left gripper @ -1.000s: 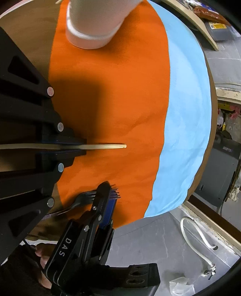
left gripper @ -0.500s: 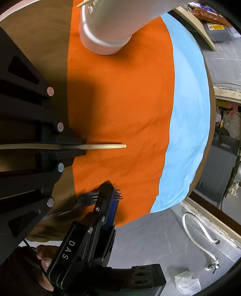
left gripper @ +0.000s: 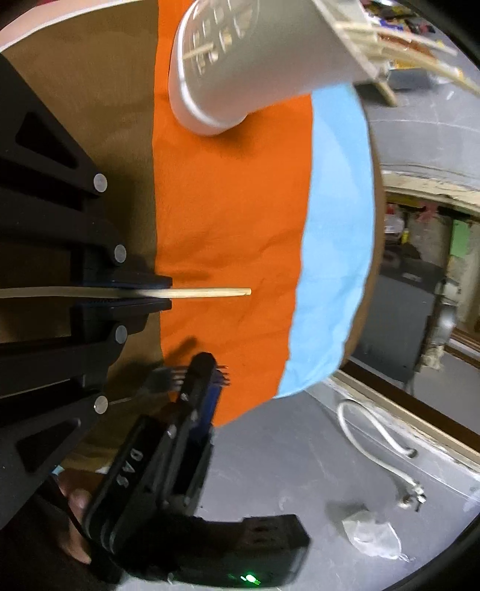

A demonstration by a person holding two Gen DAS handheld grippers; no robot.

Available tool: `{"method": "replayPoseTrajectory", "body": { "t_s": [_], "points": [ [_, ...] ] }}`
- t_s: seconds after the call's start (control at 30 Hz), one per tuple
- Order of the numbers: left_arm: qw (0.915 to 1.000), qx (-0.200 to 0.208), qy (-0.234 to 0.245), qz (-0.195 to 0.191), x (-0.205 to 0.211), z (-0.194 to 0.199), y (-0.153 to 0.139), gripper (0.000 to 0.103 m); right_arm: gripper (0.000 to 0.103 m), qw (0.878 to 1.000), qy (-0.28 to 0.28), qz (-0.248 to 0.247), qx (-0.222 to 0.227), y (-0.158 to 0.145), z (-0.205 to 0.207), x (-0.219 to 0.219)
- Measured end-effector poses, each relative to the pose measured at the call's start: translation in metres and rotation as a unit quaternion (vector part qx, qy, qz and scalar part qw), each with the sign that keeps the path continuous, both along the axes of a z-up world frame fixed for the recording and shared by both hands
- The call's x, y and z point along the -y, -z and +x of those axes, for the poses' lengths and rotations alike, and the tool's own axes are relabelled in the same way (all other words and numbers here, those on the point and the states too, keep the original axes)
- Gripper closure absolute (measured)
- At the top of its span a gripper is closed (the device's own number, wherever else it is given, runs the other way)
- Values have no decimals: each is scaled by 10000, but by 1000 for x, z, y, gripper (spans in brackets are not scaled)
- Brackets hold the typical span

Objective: Organize utensils
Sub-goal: 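Lift the chopstick and fork and carry both over the white caddy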

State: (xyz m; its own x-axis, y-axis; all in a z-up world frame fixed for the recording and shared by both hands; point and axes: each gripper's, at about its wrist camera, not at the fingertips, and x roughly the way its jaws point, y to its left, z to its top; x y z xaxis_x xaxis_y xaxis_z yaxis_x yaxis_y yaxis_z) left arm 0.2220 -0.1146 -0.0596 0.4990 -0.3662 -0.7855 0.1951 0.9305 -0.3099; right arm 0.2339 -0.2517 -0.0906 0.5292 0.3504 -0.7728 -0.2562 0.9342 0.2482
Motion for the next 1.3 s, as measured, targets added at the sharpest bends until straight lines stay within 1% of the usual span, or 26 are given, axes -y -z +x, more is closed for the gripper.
{"method": "replayPoseTrajectory", "body": {
  "t_s": [0.13, 0.27, 0.33, 0.4, 0.53, 0.77, 0.97, 1.17, 1.3],
  "points": [
    [9998, 141, -74, -97, -8, -4, -7, 98, 85, 9994, 290, -172, 73, -3, -2, -3],
    [9995, 259, -139, -141, -19, -14, -14, 98, 85, 9983, 548, -43, 176, -8, -6, -2],
    [9991, 353, -178, -153, -23, -18, -17, 98, 85, 9979, 580, 30, 297, -12, -12, -2],
    [9984, 489, -215, -177, -26, -23, -22, 98, 85, 9966, 620, 135, 518, -18, -20, -2],
    [9968, 740, -266, -155, -33, -33, -31, 98, 85, 9928, 715, 192, 943, -31, -37, -4],
    [9923, 1111, -494, -237, -51, -40, -46, 98, 85, 9851, 726, 17, 1557, -51, -57, -18],
    [9897, 1274, -617, -234, -61, -41, -53, 98, 85, 9785, 708, -206, 1929, -67, -69, -34],
    [9857, 1489, -743, -267, -71, -46, -67, 98, 85, 9681, 626, -378, 2397, -88, -83, -49],
    [9826, 1675, -763, -244, -71, -49, -77, 98, 85, 9650, 503, -502, 2524, -97, -90, -60]
  ]
}}
